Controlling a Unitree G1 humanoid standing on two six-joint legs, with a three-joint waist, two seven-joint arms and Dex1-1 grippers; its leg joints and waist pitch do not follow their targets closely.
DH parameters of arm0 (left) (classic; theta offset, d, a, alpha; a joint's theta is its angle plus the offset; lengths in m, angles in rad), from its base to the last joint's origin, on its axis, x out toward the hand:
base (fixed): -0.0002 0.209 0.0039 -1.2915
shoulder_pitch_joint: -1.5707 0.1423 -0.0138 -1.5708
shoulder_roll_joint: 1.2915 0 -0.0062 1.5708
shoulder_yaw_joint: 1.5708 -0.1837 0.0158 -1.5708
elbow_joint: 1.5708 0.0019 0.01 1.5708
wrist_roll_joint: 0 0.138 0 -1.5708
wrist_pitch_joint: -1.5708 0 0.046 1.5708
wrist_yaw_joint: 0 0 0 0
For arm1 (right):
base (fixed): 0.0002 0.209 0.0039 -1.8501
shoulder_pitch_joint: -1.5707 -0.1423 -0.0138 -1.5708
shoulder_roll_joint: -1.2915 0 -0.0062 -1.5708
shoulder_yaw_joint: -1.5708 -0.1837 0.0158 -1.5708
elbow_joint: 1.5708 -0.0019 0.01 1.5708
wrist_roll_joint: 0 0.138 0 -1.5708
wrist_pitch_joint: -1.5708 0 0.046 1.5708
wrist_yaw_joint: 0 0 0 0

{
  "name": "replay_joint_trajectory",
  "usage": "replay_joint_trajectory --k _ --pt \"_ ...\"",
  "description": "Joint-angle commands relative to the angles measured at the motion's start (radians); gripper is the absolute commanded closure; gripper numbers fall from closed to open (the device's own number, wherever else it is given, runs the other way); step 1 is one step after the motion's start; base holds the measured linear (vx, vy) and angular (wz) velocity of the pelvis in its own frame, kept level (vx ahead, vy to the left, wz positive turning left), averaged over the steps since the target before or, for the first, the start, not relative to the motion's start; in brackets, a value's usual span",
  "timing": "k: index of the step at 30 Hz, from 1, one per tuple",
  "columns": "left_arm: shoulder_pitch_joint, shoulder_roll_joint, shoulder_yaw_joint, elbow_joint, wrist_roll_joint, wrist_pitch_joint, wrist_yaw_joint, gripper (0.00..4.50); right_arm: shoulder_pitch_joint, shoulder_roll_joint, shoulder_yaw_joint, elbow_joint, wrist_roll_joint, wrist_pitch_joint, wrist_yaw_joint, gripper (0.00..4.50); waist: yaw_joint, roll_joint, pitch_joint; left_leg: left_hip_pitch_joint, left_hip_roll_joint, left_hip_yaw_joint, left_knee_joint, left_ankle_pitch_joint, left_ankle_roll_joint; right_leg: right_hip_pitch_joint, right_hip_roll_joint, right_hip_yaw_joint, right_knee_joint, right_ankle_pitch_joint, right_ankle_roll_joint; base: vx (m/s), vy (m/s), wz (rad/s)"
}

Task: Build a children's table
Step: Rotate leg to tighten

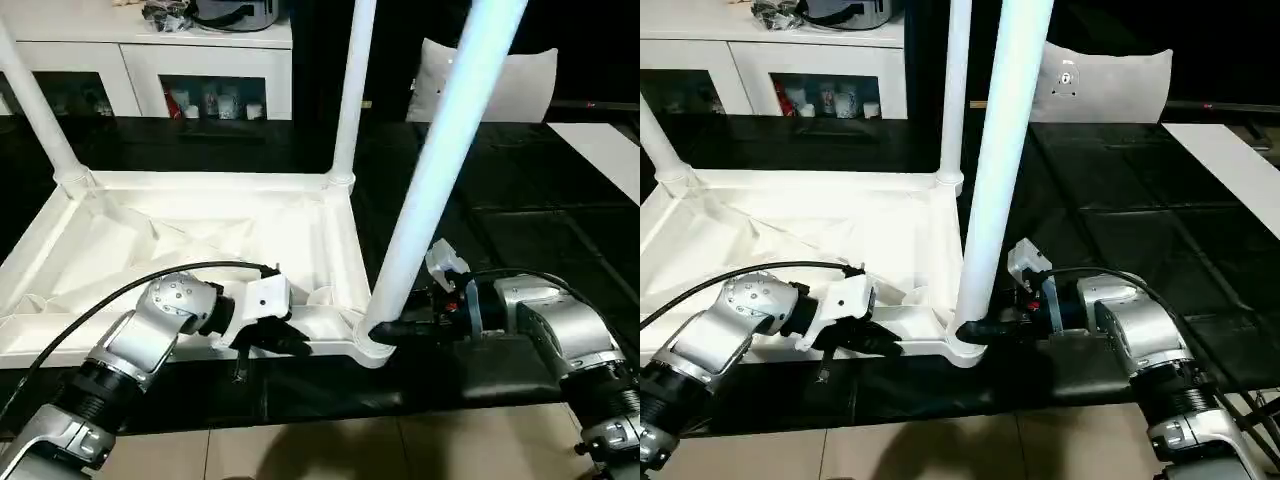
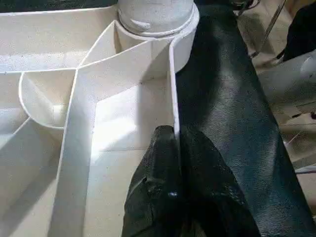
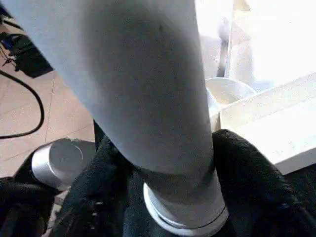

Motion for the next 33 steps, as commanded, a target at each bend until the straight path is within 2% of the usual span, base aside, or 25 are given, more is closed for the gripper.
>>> replay_joint_trajectory --k 1,4,5,6,7,8,9,10,11,12,14,16,17,18,19,20,21,23,25,27,29,32,33 --pt "0.007 -0.02 -0.03 -0.008 0.005 0.007 0.002 4.5 0.01 0.013 -0.002 -0.037 0.034 0.021 -0.001 2.29 -0.005 -0.009 -0.062 -0.013 0.037 0.0 -0.065 -0.009 0.055 0.076 -0.079 0.084 -0.067 -0.316 0.001 0.0 0.0 0.0" --pt "0.011 -0.049 -0.013 -0.023 -0.002 0.062 0.054 4.5 0.002 0.05 -0.025 -0.031 0.015 0.034 -0.108 2.38 -0.009 -0.009 -0.058 -0.013 0.035 0.0 -0.067 -0.022 0.042 0.075 -0.081 0.081 -0.075 -0.349 0.012 0.0 0.0 0.0" --pt "0.012 -0.059 -0.008 -0.03 -0.004 0.083 0.072 4.5 -0.002 0.064 -0.034 -0.028 0.005 0.04 -0.152 2.41 -0.014 -0.009 -0.056 -0.011 0.029 0.002 -0.068 -0.048 0.035 0.075 -0.079 0.078 -0.084 -0.401 0.036 0.0 0.0 0.0" --pt "0.012 -0.081 0.002 -0.04 -0.001 0.123 0.117 4.5 -0.014 0.093 -0.05 -0.016 -0.014 0.06 -0.239 2.41 -0.014 -0.003 -0.054 -0.009 0.028 0.001 -0.068 -0.059 0.033 0.073 -0.079 0.076 -0.089 -0.419 0.042 0.0 0.0 0.0" --pt "0.012 -0.081 0.002 -0.04 -0.001 0.123 0.117 4.5 -0.014 0.093 -0.05 -0.016 -0.014 0.06 -0.239 2.45 -0.018 -0.004 -0.052 -0.006 0.029 0.003 -0.068 -0.07 0.028 0.071 -0.077 0.075 -0.093 -0.434 0.047 0.0 0.0 0.0" --pt "0.012 -0.081 0.002 -0.04 -0.001 0.123 0.117 4.5 -0.014 0.093 -0.05 -0.016 -0.014 0.06 -0.239 2.45 -0.022 -0.007 -0.051 -0.005 0.025 0.001 -0.067 -0.088 0.022 0.073 -0.077 0.067 -0.102 -0.472 0.069 0.0 0.0 0.0" --pt "-0.004 -0.155 0.041 -0.034 0.01 0.212 0.256 4.5 -0.042 0.165 -0.089 0.018 -0.071 0.104 -0.463 2.49 -0.028 -0.007 -0.052 -0.006 0.025 0.002 -0.067 -0.092 0.017 0.074 -0.076 0.067 -0.103 -0.479 0.081 0.0 0.0 0.0" --pt "-0.004 -0.156 0.042 -0.034 0.01 0.213 0.258 4.5 -0.042 0.166 -0.09 0.019 -0.072 0.105 -0.467 2.5 -0.032 -0.003 -0.051 -0.004 0.028 -0.001 -0.068 -0.092 0.007 0.072 -0.076 0.065 -0.102 -0.476 0.076 0.0 0.0 0.0" --pt "-0.015 -0.194 0.063 -0.023 0.016 0.248 0.326 4.5 -0.056 0.202 -0.115 0.037 -0.093 0.125 -0.575 2.5 -0.048 -0.005 -0.051 -0.006 0.022 -0.004 -0.065 -0.107 -0.002 0.077 -0.076 0.057 -0.111 -0.499 0.094 0.0 0.0 0.0" --pt "-0.015 -0.194 0.063 -0.023 0.016 0.248 0.326 4.5 -0.056 0.202 -0.115 0.037 -0.093 0.125 -0.575 2.52 -0.052 -0.005 -0.052 -0.005 0.022 -0.004 -0.065 -0.111 0.0 0.076 -0.076 0.054 -0.113 -0.503 0.098 0.0 0.0 0.0" --pt "-0.048 -0.274 0.098 0.028 0.036 0.274 0.467 4.5 -0.073 0.269 -0.171 0.079 -0.116 0.095 -0.77 2.52 -0.06 -0.007 -0.056 -0.005 0.019 -0.004 -0.063 -0.107 0.006 0.075 -0.076 0.055 -0.114 -0.488 0.104 0.0 0.0 0.0" --pt "-0.063 -0.308 0.11 0.051 0.041 0.281 0.519 4.5 -0.075 0.292 -0.188 0.093 -0.125 0.065 -0.835 2.52 -0.064 -0.009 -0.058 -0.006 0.02 -0.004 -0.064 -0.083 0.014 0.072 -0.075 0.06 -0.111 -0.456 0.091 0.0 0.0 0.0" --pt "-0.087 -0.361 0.126 0.079 0.051 0.291 0.599 4.5 -0.073 0.325 -0.21 0.107 -0.13 0.009 -0.906 2.52 -0.06 -0.006 -0.064 -0.014 0.019 -0.003 -0.064 -0.048 0.03 0.078 -0.078 0.068 -0.097 -0.404 0.076 0.0 0.0 0.0" --pt "-0.087 -0.363 0.127 0.079 0.052 0.292 0.602 4.5 -0.073 0.327 -0.21 0.107 -0.13 0.007 -0.908 2.2 -0.057 -0.006 -0.065 -0.01 0.022 -0.003 -0.064 -0.035 0.034 0.074 -0.078 0.07 -0.095 -0.383 0.067 0.0 0.0 0.0" --pt "-0.091 -0.375 0.13 0.079 0.053 0.297 0.613 4.5 -0.072 0.336 -0.213 0.106 -0.131 -0.002 -0.914 2.01 -0.056 -0.008 -0.069 -0.018 0.024 -0.006 -0.064 0.002 0.042 0.081 -0.078 0.073 -0.081 -0.327 0.048 0.0 0.0 0.0" --pt "-0.091 -0.375 0.13 0.079 0.053 0.297 0.613 4.5 -0.072 0.336 -0.213 0.106 -0.131 -0.002 -0.914 2.01 -0.052 -0.006 -0.072 -0.018 0.028 -0.008 -0.064 0.024 0.048 0.08 -0.079 0.076 -0.072 -0.29 0.034 0.0 0.0 0.0" --pt "-0.092 -0.382 0.132 0.073 0.054 0.302 0.615 4.5 -0.067 0.343 -0.204 0.097 -0.138 -0.009 -0.905 2.01 -0.053 0.0 -0.07 -0.022 0.031 -0.009 -0.061 0.057 0.06 0.078 -0.078 0.08 -0.062 -0.225 0.009 0.0 0.0 0.0" --pt "-0.086 -0.371 0.124 0.062 0.061 0.297 0.599 4.5 -0.055 0.342 -0.187 0.078 -0.144 0.0 -0.879 1.78 -0.054 -0.002 -0.069 -0.022 0.032 -0.007 -0.06 0.073 0.075 0.079 -0.08 0.084 -0.054 -0.184 -0.021 0.0 0.0 0.0" --pt "-0.075 -0.342 0.116 0.053 0.065 0.285 0.573 4.5 -0.046 0.332 -0.184 0.069 -0.142 -0.011 -0.86 1.6 -0.053 0.0 -0.066 -0.02 0.033 -0.006 -0.061 0.055 0.081 0.08 -0.082 0.084 -0.056 -0.198 -0.036 0.0 0.0 0.0" --pt "-0.073 -0.335 0.114 0.054 0.068 0.28 0.569 4.5 -0.044 0.326 -0.182 0.07 -0.142 -0.02 -0.854 1.34 -0.054 0.001 -0.065 -0.017 0.033 -0.005 -0.064 0.031 0.076 0.079 -0.083 0.084 -0.062 -0.231 -0.032 0.0 0.0 0.0" --pt "-0.063 -0.312 0.107 0.05 0.067 0.263 0.546 4.5 -0.038 0.299 -0.176 0.07 -0.138 -0.047 -0.816 1.26 -0.053 0.002 -0.063 -0.016 0.03 -0.003 -0.065 0.005 0.068 0.08 -0.082 0.082 -0.069 -0.27 -0.018 0.0 0.0 0.0" --pt "-0.047 -0.28 0.097 0.046 0.066 0.233 0.513 4.5 -0.028 0.245 -0.168 0.071 -0.135 -0.08 -0.746 1.05 -0.054 0.002 -0.063 -0.017 0.03 -0.003 -0.064 -0.007 0.07 0.081 -0.08 0.083 -0.07 -0.274 -0.01 0.0 0.0 0.0" --pt "-0.047 -0.28 0.097 0.046 0.066 0.233 0.513 4.5 -0.028 0.245 -0.168 0.071 -0.135 -0.08 -0.746 0.83 -0.052 0.002 -0.063 -0.018 0.029 -0.003 -0.064 -0.001 0.072 0.081 -0.08 0.083 -0.068 -0.267 -0.011 0.0 0.0 0.0"
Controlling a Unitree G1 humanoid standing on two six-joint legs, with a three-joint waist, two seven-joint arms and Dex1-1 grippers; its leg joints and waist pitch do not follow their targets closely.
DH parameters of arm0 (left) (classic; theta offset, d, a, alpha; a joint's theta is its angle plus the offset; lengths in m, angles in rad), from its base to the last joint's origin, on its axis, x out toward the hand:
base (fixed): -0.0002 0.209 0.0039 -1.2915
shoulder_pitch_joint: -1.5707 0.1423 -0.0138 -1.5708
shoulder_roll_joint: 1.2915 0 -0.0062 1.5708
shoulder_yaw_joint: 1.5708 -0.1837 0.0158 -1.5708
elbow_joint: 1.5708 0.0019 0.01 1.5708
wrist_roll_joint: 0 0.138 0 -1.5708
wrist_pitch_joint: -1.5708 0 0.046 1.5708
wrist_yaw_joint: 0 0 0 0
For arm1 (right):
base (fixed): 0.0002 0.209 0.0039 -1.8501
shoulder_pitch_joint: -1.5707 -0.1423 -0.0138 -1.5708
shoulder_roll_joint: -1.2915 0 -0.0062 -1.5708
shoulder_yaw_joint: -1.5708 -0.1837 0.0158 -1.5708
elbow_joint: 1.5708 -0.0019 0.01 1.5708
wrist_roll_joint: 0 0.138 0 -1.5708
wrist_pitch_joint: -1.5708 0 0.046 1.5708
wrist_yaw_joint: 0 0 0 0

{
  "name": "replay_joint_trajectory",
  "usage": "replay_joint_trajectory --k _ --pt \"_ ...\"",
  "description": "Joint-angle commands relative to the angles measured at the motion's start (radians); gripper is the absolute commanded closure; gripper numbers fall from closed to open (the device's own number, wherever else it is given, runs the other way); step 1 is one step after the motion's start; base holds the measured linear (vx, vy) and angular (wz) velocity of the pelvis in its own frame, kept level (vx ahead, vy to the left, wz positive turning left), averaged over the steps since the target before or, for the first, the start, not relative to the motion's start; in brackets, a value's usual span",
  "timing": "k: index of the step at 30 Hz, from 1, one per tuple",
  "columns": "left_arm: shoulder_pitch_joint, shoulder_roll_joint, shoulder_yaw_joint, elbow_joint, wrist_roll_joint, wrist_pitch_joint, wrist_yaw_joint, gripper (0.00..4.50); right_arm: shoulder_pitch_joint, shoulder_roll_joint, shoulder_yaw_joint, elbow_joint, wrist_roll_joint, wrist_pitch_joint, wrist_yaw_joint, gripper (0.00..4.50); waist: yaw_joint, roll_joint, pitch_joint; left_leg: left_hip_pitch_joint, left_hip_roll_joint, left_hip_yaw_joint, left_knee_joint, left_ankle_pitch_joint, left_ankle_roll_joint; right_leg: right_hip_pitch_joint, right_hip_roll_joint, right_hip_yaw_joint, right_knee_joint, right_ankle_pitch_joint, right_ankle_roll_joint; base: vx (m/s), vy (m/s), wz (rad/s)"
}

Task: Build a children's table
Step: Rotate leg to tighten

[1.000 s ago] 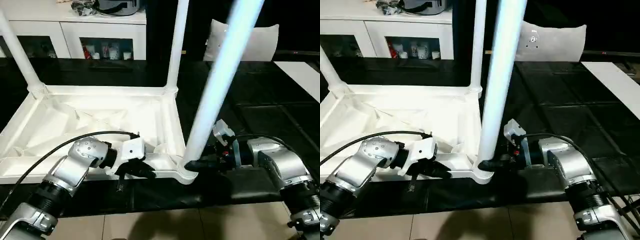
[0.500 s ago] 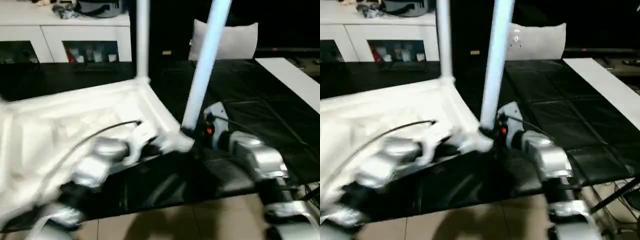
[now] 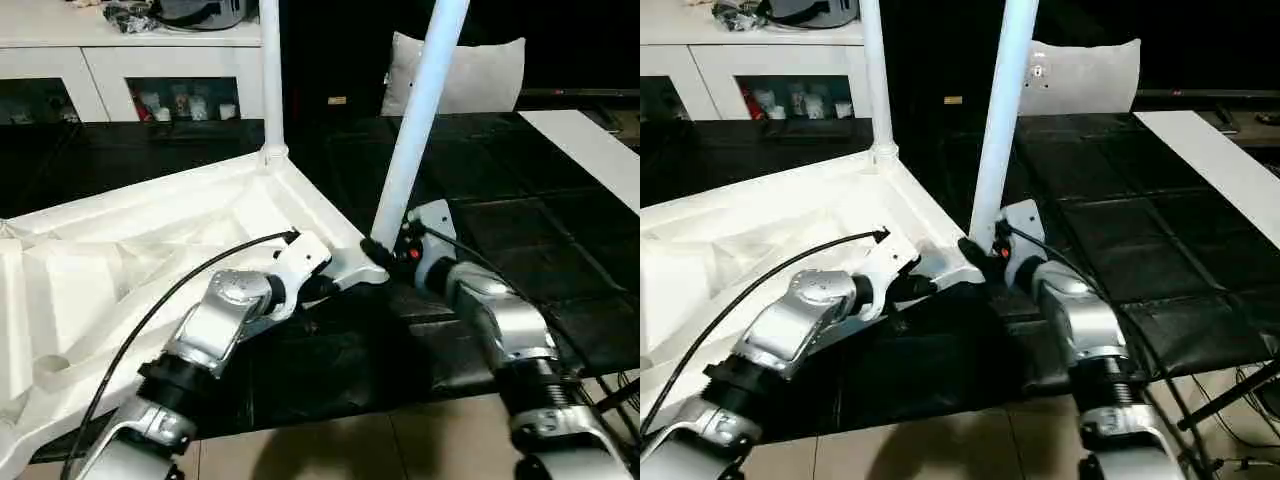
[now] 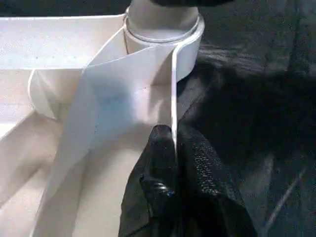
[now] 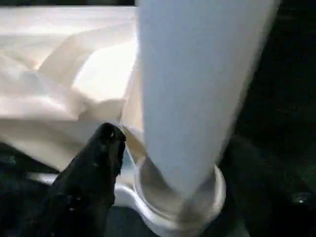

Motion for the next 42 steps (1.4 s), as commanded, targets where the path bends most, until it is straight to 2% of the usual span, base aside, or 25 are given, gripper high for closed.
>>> replay_joint_trajectory --k 1,3,4,5,6,9,11,12,14,16,18,20,21,22,24,28,31,32,36,42 --pt "0.015 0.013 -0.004 -0.019 -0.015 -0.039 -0.035 4.5 0.007 -0.032 -0.002 -0.012 0.005 -0.023 0.05 0.83 0.008 -0.002 -0.065 -0.018 0.032 -0.003 -0.06 0.001 0.074 0.081 -0.08 0.083 -0.066 -0.262 -0.014 0.0 0.0 0.0" --pt "0.019 0.026 -0.011 -0.015 -0.013 -0.053 -0.053 4.5 0.011 -0.059 -0.003 -0.012 0.008 -0.035 0.091 0.74 0.007 -0.002 -0.064 -0.018 0.031 -0.003 -0.06 -0.001 0.077 0.081 -0.079 0.083 -0.066 -0.26 -0.017 0.0 0.0 0.0" --pt "0.022 0.036 -0.016 -0.013 -0.013 -0.065 -0.069 4.5 0.014 -0.08 -0.003 -0.012 0.009 -0.044 0.121 0.48 0.008 -0.002 -0.064 -0.019 0.031 -0.003 -0.06 -0.001 0.079 0.082 -0.079 0.083 -0.066 -0.259 -0.019 0.0 0.0 0.0" --pt "0.029 0.061 -0.026 -0.013 -0.016 -0.085 -0.109 4.5 0.026 -0.13 0.004 -0.014 0.013 -0.075 0.198 0.48 0.009 -0.003 -0.065 -0.02 0.03 -0.002 -0.059 -0.003 0.082 0.082 -0.079 0.082 -0.066 -0.261 -0.02 0.0 0.0 0.0" --pt "0.029 0.061 -0.026 -0.013 -0.016 -0.085 -0.109 4.5 0.026 -0.13 0.004 -0.014 0.013 -0.075 0.198 0.42 0.011 -0.004 -0.064 -0.018 0.032 -0.002 -0.059 -0.004 0.089 0.081 -0.08 0.085 -0.065 -0.262 -0.019 0.0 0.0 0.0" --pt "0.034 0.096 -0.041 -0.006 -0.019 -0.126 -0.166 4.5 0.056 -0.205 0.035 -0.056 0.034 -0.128 0.35 0.06 0.014 -0.006 -0.064 -0.02 0.03 -0.001 -0.058 -0.006 0.1 0.082 -0.077 0.082 -0.066 -0.262 -0.022 0.0 0.0 0.0" --pt "0.036 0.112 -0.052 -0.007 -0.018 -0.149 -0.196 4.5 0.072 -0.238 0.06 -0.08 0.032 -0.165 0.416 0.06 0.017 -0.006 -0.062 -0.02 0.03 -0.001 -0.057 -0.02 0.104 0.082 -0.077 0.081 -0.069 -0.284 -0.01 0.0 0.0 0.0" --pt "0.039 0.126 -0.062 -0.009 -0.021 -0.177 -0.23 4.5 0.075 -0.258 0.072 -0.083 0.035 -0.172 0.46 0.06 0.013 -0.018 -0.062 -0.022 0.03 0.0 -0.058 -0.021 0.103 0.082 -0.075 0.08 -0.07 -0.295 -0.004 0.0 0.0 0.0" --pt "0.043 0.146 -0.078 -0.015 -0.03 -0.218 -0.289 4.5 0.073 -0.279 0.083 -0.075 0.043 -0.175 0.52 0.06 0.017 -0.011 -0.061 -0.019 0.029 0.0 -0.058 -0.031 0.105 0.08 -0.077 0.08 -0.072 -0.319 -0.003 0.0 0.0 0.0" --pt "0.049 0.17 -0.097 -0.029 -0.034 -0.227 -0.342 4.5 0.069 -0.286 0.088 -0.07 0.061 -0.166 0.566 0.06 0.021 -0.012 -0.06 -0.016 0.034 -0.001 -0.06 -0.033 0.103 0.076 -0.077 0.081 -0.074 -0.326 -0.01 0.0 0.0 0.0" --pt "0.051 0.184 -0.107 -0.036 -0.035 -0.235 -0.371 4.5 0.067 -0.289 0.093 -0.069 0.071 -0.162 0.594 0.4 0.027 -0.01 -0.061 -0.012 0.038 -0.002 -0.061 -0.033 0.102 0.074 -0.079 0.083 -0.071 -0.32 -0.022 0.0 0.0 0.0" --pt "0.053 0.211 -0.128 -0.048 -0.035 -0.246 -0.426 4.5 0.061 -0.291 0.105 -0.063 0.081 -0.158 0.641 0.43 0.033 -0.014 -0.061 -0.011 0.04 -0.002 -0.061 -0.023 0.098 0.074 -0.08 0.084 -0.067 -0.307 -0.03 0.0 0.0 0.0" --pt "0.054 0.22 -0.136 -0.053 -0.036 -0.248 -0.445 4.5 0.058 -0.29 0.108 -0.058 0.083 -0.155 0.654 0.43 0.037 -0.012 -0.062 -0.013 0.041 -0.003 -0.062 -0.015 0.098 0.076 -0.081 0.085 -0.064 -0.295 -0.037 0.0 0.0 0.0" --pt "0.055 0.233 -0.146 -0.06 -0.037 -0.255 -0.469 4.5 0.055 -0.289 0.114 -0.055 0.092 -0.146 0.675 0.69 0.038 -0.012 -0.062 -0.012 0.043 -0.003 -0.062 -0.01 0.099 0.075 -0.082 0.087 -0.061 -0.282 -0.043 0.0 0.0 0.0" --pt "0.055 0.245 -0.155 -0.065 -0.036 -0.266 -0.496 4.5 0.051 -0.288 0.122 -0.052 0.107 -0.135 0.706 0.85 0.042 -0.014 -0.061 -0.009 0.044 -0.001 -0.062 -0.011 0.095 0.073 -0.082 0.087 -0.062 -0.282 -0.047 0.0 0.0 0.0" --pt "0.049 0.259 -0.159 -0.059 -0.039 -0.287 -0.528 4.5 0.048 -0.286 0.145 -0.054 0.122 -0.109 0.763 1.19 0.051 -0.014 -0.06 -0.011 0.04 0.001 -0.062 -0.025 0.08 0.077 -0.082 0.086 -0.067 -0.312 -0.03 0.0 0.0 0.0" --pt "0.047 0.264 -0.16 -0.059 -0.044 -0.289 -0.54 4.5 0.042 -0.28 0.15 -0.042 0.123 -0.103 0.78 1.35 0.05 -0.016 -0.061 -0.011 0.04 0.0 -0.063 -0.029 0.072 0.077 -0.081 0.085 -0.069 -0.326 -0.017 0.0 0.0 0.0" --pt "0.046 0.266 -0.162 -0.062 -0.047 -0.288 -0.548 4.5 0.037 -0.276 0.153 -0.032 0.124 -0.102 0.79 1.61 0.05 -0.015 -0.061 -0.011 0.039 0.0 -0.063 -0.033 0.069 0.077 -0.081 0.084 -0.069 -0.332 -0.015 0.0 0.0 0.0" --pt "0.047 0.265 -0.163 -0.065 -0.048 -0.285 -0.552 4.5 0.03 -0.269 0.158 -0.02 0.125 -0.098 0.797 1.81 0.05 -0.017 -0.063 -0.012 0.04 -0.001 -0.063 -0.021 0.066 0.077 -0.08 0.085 -0.066 -0.314 -0.017 0.0 0.0 0.0" --pt "0.055 0.26 -0.157 -0.07 -0.055 -0.273 -0.554 4.5 0.035 -0.268 0.166 -0.027 0.134 -0.073 0.82 2.37 0.05 -0.021 -0.061 -0.012 0.038 0.001 -0.062 -0.029 0.063 0.078 -0.08 0.083 -0.071 -0.34 -0.004 0.0 0.0 0.0"
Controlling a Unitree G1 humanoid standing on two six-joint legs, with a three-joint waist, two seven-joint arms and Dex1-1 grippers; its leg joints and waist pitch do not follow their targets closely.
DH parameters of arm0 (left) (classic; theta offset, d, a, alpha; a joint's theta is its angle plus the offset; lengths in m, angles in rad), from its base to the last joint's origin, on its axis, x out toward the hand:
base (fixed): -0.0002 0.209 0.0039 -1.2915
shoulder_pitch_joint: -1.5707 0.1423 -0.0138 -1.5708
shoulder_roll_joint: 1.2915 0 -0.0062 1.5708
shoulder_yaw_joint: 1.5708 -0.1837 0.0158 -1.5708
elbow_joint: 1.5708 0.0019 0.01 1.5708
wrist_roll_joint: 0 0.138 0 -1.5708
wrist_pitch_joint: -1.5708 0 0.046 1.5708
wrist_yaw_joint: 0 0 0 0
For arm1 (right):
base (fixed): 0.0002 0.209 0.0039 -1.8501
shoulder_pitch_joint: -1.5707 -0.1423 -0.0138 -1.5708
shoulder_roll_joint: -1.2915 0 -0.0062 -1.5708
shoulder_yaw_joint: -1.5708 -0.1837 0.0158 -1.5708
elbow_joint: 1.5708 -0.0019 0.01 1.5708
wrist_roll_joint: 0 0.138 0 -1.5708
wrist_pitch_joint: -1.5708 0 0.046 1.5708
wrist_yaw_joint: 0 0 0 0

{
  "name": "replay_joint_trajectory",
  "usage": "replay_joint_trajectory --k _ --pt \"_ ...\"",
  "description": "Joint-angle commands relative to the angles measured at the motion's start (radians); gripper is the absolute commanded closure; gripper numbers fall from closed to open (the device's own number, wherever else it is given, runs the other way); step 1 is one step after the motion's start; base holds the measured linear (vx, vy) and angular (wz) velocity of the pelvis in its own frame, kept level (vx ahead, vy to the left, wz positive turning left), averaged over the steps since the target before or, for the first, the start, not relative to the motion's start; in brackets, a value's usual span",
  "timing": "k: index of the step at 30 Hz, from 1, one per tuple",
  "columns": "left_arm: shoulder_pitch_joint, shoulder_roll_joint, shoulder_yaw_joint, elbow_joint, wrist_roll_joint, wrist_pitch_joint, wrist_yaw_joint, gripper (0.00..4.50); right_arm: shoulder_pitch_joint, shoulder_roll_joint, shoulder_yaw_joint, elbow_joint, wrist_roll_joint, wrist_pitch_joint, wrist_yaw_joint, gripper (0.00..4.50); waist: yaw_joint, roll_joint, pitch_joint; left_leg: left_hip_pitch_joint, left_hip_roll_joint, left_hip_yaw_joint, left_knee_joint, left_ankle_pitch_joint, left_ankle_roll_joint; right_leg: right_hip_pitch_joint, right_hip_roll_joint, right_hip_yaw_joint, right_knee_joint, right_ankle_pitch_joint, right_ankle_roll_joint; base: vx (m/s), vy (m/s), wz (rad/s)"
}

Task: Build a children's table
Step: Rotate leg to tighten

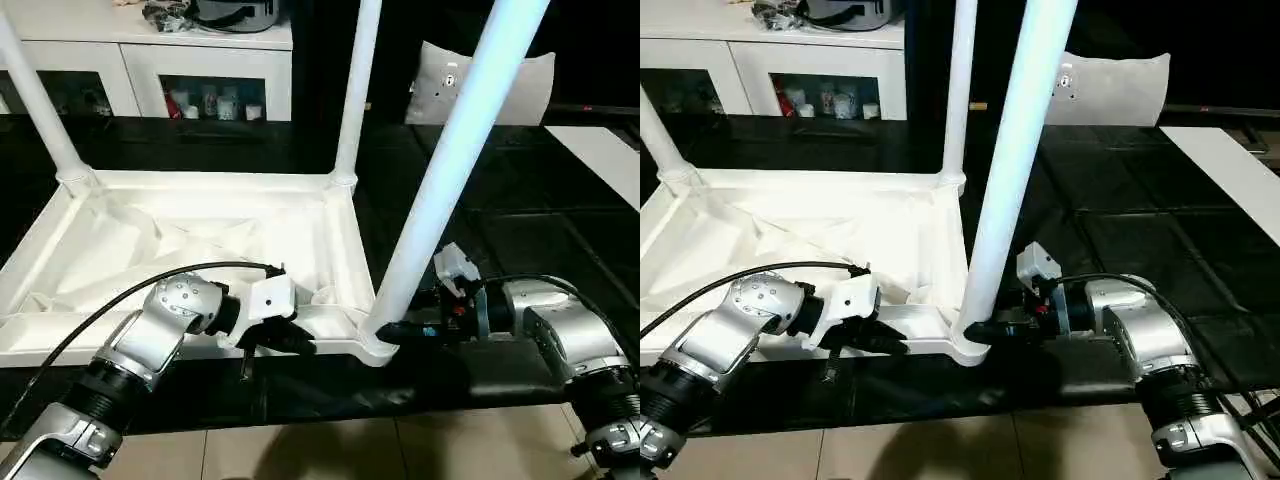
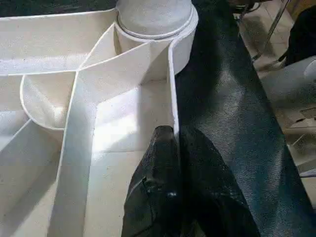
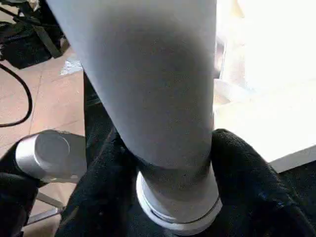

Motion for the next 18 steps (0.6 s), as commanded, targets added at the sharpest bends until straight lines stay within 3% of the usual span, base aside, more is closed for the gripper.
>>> replay_joint_trajectory --k 1,6,9,11,14,15,16,17,18 --pt "0.012 -0.005 -0.04 -0.019 0.009 0.002 -0.026 4.5 -0.008 -0.005 0.016 -0.014 0.017 0.014 0.035 2.45 -0.006 -0.007 -0.058 -0.014 0.037 0.001 -0.065 -0.031 0.061 0.073 -0.081 0.083 -0.071 -0.343 -0.002 0.0 0.0 0.0" --pt "0.029 -0.012 -0.032 -0.035 -0.006 0.025 -0.017 4.5 0.026 0.002 0.002 -0.06 0.05 0.049 0.03 2.55 -0.005 -0.008 -0.058 -0.015 0.038 0.0 -0.066 -0.03 0.058 0.074 -0.08 0.083 -0.073 -0.349 0.011 0.0 0.0 0.0" --pt "0.038 -0.031 -0.018 -0.054 -0.024 0.066 0.007 4.5 0.039 0.034 -0.023 -0.077 0.045 0.083 -0.068 2.56 -0.008 -0.009 -0.057 -0.016 0.037 0.0 -0.067 -0.036 0.053 0.074 -0.079 0.081 -0.076 -0.352 0.015 0.0 0.0 0.0" --pt "0.035 -0.043 -0.011 -0.06 -0.022 0.103 0.034 4.5 0.035 0.063 -0.034 -0.071 0.024 0.102 -0.15 2.57 -0.016 -0.008 -0.051 -0.01 0.031 0.002 -0.069 -0.079 0.038 0.069 -0.078 0.075 -0.091 -0.427 0.038 0.0 0.0 0.0" --pt "0.012 -0.091 0.012 -0.049 -0.001 0.187 0.139 4.5 0.016 0.136 -0.057 -0.043 -0.045 0.128 -0.37 2.57 -0.037 -0.004 -0.041 0.005 0.018 0.002 -0.061 -0.167 0.009 0.062 -0.072 0.046 -0.131 -0.579 0.114 0.0 0.0 0.0" --pt "0.012 -0.091 0.012 -0.049 -0.001 0.187 0.139 4.5 0.016 0.136 -0.057 -0.043 -0.045 0.128 -0.37 2.57 -0.037 -0.004 -0.041 0.005 0.018 0.002 -0.061 -0.167 0.009 0.062 -0.072 0.046 -0.131 -0.579 0.114 0.0 0.0 0.0" --pt "-0.012 -0.157 0.048 -0.027 0.009 0.257 0.255 4.5 -0.018 0.214 -0.107 0.009 -0.085 0.193 -0.607 2.57 -0.059 0.008 -0.041 0.009 0.023 -0.006 -0.057 -0.208 -0.001 0.064 -0.071 0.028 -0.142 -0.6 0.126 0.0 0.0 0.0" --pt "-0.023 -0.19 0.063 -0.016 0.012 0.283 0.308 4.5 -0.035 0.248 -0.132 0.038 -0.102 0.209 -0.714 2.59 -0.069 0.01 -0.04 0.01 0.029 -0.01 -0.057 -0.226 -0.007 0.064 -0.07 0.02 -0.148 -0.598 0.124 0.0 0.0 0.0" --pt "-0.023 -0.19 0.063 -0.016 0.012 0.283 0.308 4.5 -0.035 0.248 -0.132 0.038 -0.102 0.209 -0.714 2.6 -0.087 0.019 -0.047 0.008 0.044 -0.023 -0.059 -0.271 -0.007 0.082 -0.075 0.005 -0.148 -0.581 0.127 0.0 0.0 0.0"
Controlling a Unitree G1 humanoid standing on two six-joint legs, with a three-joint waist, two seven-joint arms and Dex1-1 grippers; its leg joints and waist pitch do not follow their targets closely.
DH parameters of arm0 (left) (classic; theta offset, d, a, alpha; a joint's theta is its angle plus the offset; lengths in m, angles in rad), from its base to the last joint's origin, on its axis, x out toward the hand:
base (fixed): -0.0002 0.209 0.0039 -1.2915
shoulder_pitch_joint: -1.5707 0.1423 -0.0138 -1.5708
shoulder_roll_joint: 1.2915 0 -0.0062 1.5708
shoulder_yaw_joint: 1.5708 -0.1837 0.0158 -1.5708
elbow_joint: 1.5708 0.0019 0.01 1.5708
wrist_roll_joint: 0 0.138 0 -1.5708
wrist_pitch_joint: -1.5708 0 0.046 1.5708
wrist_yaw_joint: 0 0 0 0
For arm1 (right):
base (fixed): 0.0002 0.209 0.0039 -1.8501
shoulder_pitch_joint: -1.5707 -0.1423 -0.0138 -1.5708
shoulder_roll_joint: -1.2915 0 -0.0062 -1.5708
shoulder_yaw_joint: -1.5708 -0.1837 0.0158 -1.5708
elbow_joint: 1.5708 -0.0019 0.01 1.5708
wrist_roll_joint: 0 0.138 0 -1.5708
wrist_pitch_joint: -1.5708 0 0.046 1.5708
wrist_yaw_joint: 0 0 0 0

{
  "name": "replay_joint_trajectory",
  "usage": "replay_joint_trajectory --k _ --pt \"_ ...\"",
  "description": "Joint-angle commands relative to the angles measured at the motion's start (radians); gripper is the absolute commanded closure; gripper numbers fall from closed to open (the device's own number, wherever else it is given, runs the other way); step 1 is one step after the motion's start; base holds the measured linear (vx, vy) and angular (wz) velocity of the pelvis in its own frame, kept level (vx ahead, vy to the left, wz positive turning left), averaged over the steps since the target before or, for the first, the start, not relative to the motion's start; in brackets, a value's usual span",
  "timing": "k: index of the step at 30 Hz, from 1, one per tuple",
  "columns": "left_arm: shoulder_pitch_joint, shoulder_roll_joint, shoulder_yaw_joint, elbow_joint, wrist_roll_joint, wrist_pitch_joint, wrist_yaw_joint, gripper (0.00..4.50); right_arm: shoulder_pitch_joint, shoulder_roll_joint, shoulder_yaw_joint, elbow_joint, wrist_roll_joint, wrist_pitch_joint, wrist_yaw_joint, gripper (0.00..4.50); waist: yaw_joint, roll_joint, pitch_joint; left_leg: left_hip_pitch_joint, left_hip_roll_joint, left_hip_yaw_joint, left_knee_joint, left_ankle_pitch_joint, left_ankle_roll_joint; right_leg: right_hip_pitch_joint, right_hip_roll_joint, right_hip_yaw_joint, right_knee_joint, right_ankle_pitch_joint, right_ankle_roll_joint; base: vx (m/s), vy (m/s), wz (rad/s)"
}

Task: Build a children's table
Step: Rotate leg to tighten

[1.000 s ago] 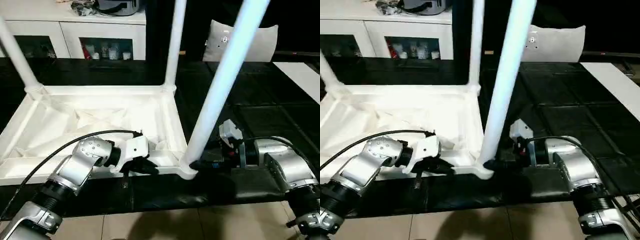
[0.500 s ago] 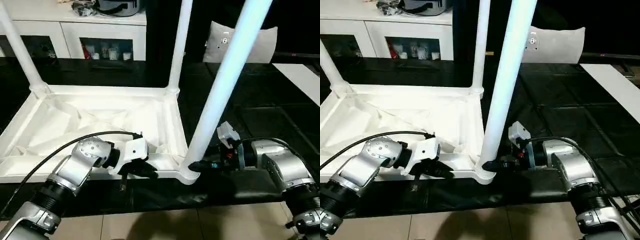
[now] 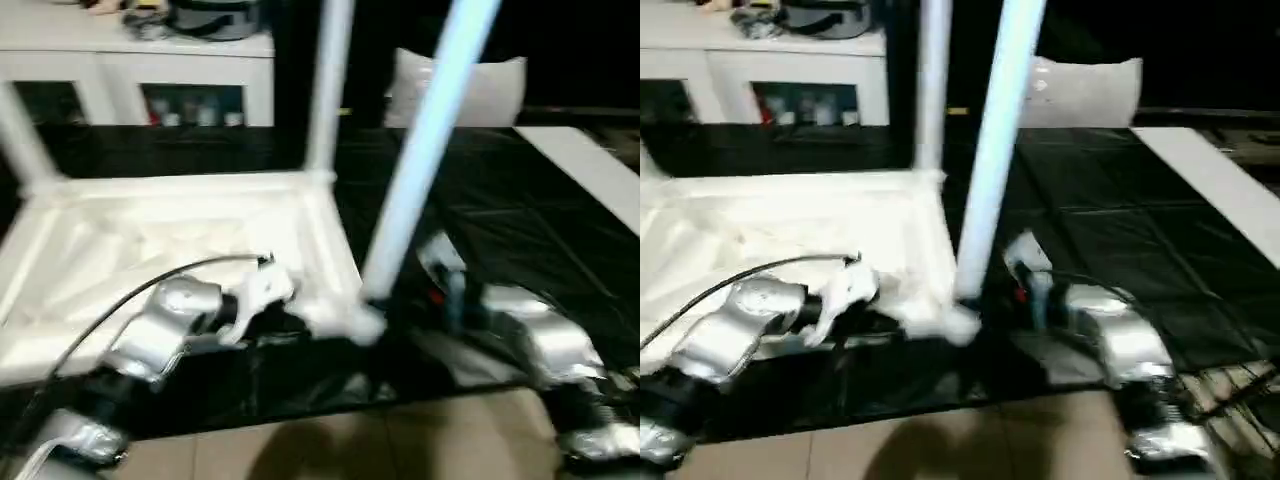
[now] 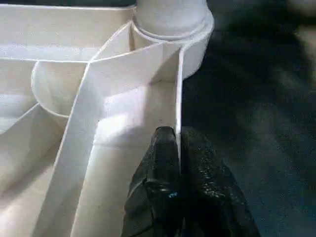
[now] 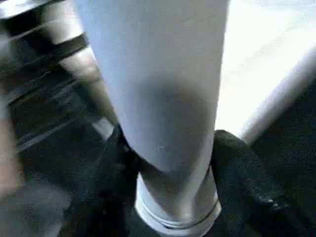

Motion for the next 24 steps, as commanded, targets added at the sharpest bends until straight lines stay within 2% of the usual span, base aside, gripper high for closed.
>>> replay_joint_trajectory --k 1,2,3,4,5,6,7,9,10,11,12,13,14,15,16,19,21,22,24 --pt "-0.021 -0.09 -0.011 -0.022 -0.042 0.047 0.073 4.5 -0.028 0.042 -0.038 0.071 -0.043 0.044 -0.232 2.6 -0.011 0.021 -0.05 -0.015 0.05 -0.024 -0.077 -0.285 0.006 0.074 -0.082 0.035 -0.115 -0.544 0.119 0.0 0.0 0.0" --pt "-0.031 -0.114 0.003 -0.01 -0.043 0.057 0.11 4.5 -0.037 0.059 -0.053 0.087 -0.038 0.04 -0.271 2.6 -0.017 0.03 -0.049 -0.025 0.094 -0.039 -0.105 -0.337 0.021 0.086 -0.088 0.063 -0.072 -0.441 0.087 0.0 0.0 0.0" --pt "-0.035 -0.124 0.009 -0.005 -0.044 0.061 0.125 4.5 -0.041 0.065 -0.059 0.094 -0.036 0.039 -0.287 2.6 -0.02 0.027 -0.05 -0.02 0.099 -0.039 -0.109 -0.354 0.019 0.08 -0.09 0.077 -0.063 -0.401 0.071 0.0 0.0 0.0" --pt "-0.061 -0.18 0.043 0.025 -0.047 0.086 0.215 4.5 -0.057 0.096 -0.085 0.127 -0.023 0.013 -0.352 2.6 -0.028 0.009 -0.042 0.005 0.04 -0.013 -0.08 -0.346 0.003 0.047 -0.1 0.076 -0.103 -0.499 0.05 0.0 0.0 0.0" --pt "-0.068 -0.195 0.053 0.032 -0.047 0.096 0.24 4.5 -0.06 0.103 -0.09 0.132 -0.022 0.003 -0.364 2.6 -0.025 0.003 -0.041 0.008 0.015 -0.004 -0.065 -0.306 0.006 0.043 -0.101 0.064 -0.118 -0.557 0.061 0.0 0.0 0.0" --pt "-0.077 -0.214 0.063 0.039 -0.045 0.106 0.27 4.5 -0.062 0.113 -0.096 0.136 -0.02 -0.01 -0.374 2.6 -0.019 0.0 -0.048 -0.009 0.0 0.003 -0.062 -0.21 0.027 0.056 -0.102 0.062 -0.118 -0.575 0.079 0.0 0.0 0.0" --pt "-0.083 -0.228 0.068 0.041 -0.041 0.111 0.286 4.5 -0.064 0.125 -0.105 0.137 -0.013 -0.013 -0.38 2.6 -0.013 0.002 -0.051 -0.012 0.003 0.0 -0.067 -0.176 0.036 0.058 -0.101 0.065 -0.114 -0.549 0.078 0.0 0.0 0.0" --pt "-0.087 -0.24 0.069 0.041 -0.033 0.11 0.293 4.5 -0.066 0.138 -0.119 0.134 -0.006 -0.006 -0.385 2.06 -0.01 0.006 -0.056 -0.022 0.02 -0.006 -0.076 -0.102 0.052 0.059 -0.093 0.076 -0.094 -0.433 0.051 0.0 0.0 0.0" --pt "-0.087 -0.236 0.056 0.037 -0.021 0.091 0.277 4.5 -0.063 0.139 -0.12 0.124 -0.01 -0.007 -0.376 1.93 -0.008 0.004 -0.06 -0.022 0.029 -0.008 -0.076 -0.048 0.06 0.054 -0.091 0.088 -0.072 -0.333 0.008 0.053 -0.012 0.04" --pt "-0.086 -0.235 0.053 0.036 -0.018 0.086 0.273 4.5 -0.062 0.138 -0.12 0.122 -0.011 -0.007 -0.373 1.9 -0.007 0.002 -0.062 -0.024 0.028 -0.007 -0.075 -0.03 0.064 0.055 -0.09 0.092 -0.066 -0.309 -0.003 0.053 -0.012 0.04" --pt "-0.077 -0.218 0.035 0.022 -0.012 0.066 0.249 4.5 -0.051 0.129 -0.114 0.103 -0.011 -0.011 -0.367 1.82 0.001 0.002 -0.067 -0.033 0.028 -0.008 -0.073 0.034 0.076 0.061 -0.092 0.1 -0.045 -0.234 -0.033 0.053 -0.019 0.01" --pt "-0.071 -0.208 0.026 0.015 -0.009 0.054 0.238 4.5 -0.046 0.122 -0.108 0.096 -0.014 -0.017 -0.365 1.7 0.005 0.001 -0.07 -0.036 0.026 -0.006 -0.067 0.069 0.084 0.06 -0.091 0.105 -0.034 -0.185 -0.047 0.0 0.0 0.0" --pt "-0.067 -0.199 0.018 0.012 -0.007 0.042 0.229 4.5 -0.041 0.115 -0.104 0.093 -0.016 -0.019 -0.36 1.59 0.01 -0.001 -0.075 -0.042 0.025 -0.007 -0.061 0.146 0.105 0.061 -0.089 0.111 -0.012 -0.08 -0.078 0.0 0.0 0.0" --pt "-0.061 -0.186 0.009 0.008 -0.005 0.039 0.22 4.5 -0.036 0.105 -0.101 0.091 -0.016 -0.026 -0.354 1.5 0.014 -0.004 -0.078 -0.042 0.02 -0.004 -0.055 0.173 0.118 0.059 -0.087 0.112 -0.006 -0.038 -0.086 0.0 0.0 0.0" --pt "-0.055 -0.17 -0.001 0.007 0.0 0.02 0.207 4.5 -0.029 0.094 -0.1 0.086 -0.017 -0.04 -0.346 1.45 0.025 -0.001 -0.07 -0.046 0.013 0.004 -0.054 0.163 0.143 0.055 -0.087 0.114 -0.006 -0.033 -0.096 0.0 0.0 0.0" --pt "-0.046 -0.146 -0.009 0.004 0.0 -0.007 0.18 4.5 -0.015 0.072 -0.106 0.063 -0.01 -0.039 -0.323 1.19 0.036 -0.001 -0.064 -0.043 0.011 0.01 -0.059 0.101 0.132 0.052 -0.083 0.113 -0.019 -0.128 -0.062 0.0 0.0 0.0" --pt "-0.042 -0.124 -0.016 0.005 0.003 -0.037 0.158 4.5 -0.005 0.054 -0.111 0.047 -0.014 -0.045 -0.313 1.02 0.042 0.0 -0.063 -0.041 0.012 0.012 -0.063 0.066 0.112 0.053 -0.079 0.111 -0.029 -0.199 -0.026 0.0 0.0 0.0" --pt "-0.042 -0.101 -0.02 0.016 0.014 -0.078 0.144 4.5 0.006 0.032 -0.119 0.026 -0.011 -0.039 -0.295 0.93 0.044 -0.001 -0.059 -0.037 0.014 0.012 -0.067 0.032 0.091 0.05 -0.077 0.108 -0.04 -0.263 0.005 0.0 0.0 0.0" --pt "-0.046 -0.08 -0.021 0.036 0.027 -0.148 0.132 4.5 0.02 0.01 -0.125 -0.003 0.006 -0.033 -0.256 0.79 0.05 -0.001 -0.056 -0.032 0.012 0.013 -0.069 -0.01 0.082 0.047 -0.074 0.106 -0.052 -0.321 0.042 0.0 0.0 0.0"
